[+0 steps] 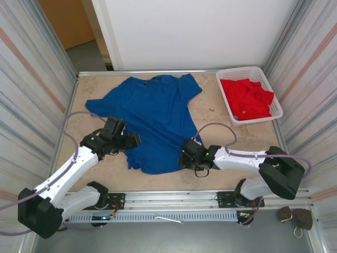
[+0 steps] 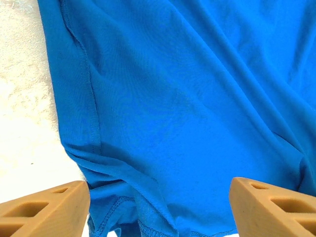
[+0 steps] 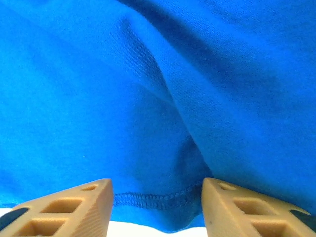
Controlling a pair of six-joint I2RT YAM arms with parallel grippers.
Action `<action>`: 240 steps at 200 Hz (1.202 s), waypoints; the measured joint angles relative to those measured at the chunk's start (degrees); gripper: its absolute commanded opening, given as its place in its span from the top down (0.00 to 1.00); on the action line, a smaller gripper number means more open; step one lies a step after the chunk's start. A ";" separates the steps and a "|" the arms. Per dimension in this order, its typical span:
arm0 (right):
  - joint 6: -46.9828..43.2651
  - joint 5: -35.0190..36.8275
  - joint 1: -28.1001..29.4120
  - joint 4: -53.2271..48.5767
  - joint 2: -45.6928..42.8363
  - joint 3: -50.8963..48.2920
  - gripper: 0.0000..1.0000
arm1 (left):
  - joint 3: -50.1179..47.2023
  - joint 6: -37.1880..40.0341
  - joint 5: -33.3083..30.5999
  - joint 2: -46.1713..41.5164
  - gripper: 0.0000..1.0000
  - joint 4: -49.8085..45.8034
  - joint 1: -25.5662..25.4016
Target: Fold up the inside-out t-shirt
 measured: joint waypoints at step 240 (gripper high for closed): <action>-5.38 2.29 -10.49 -11.80 -15.39 -4.92 0.41 | -12.22 -7.82 -0.98 -2.97 0.25 -4.35 -8.98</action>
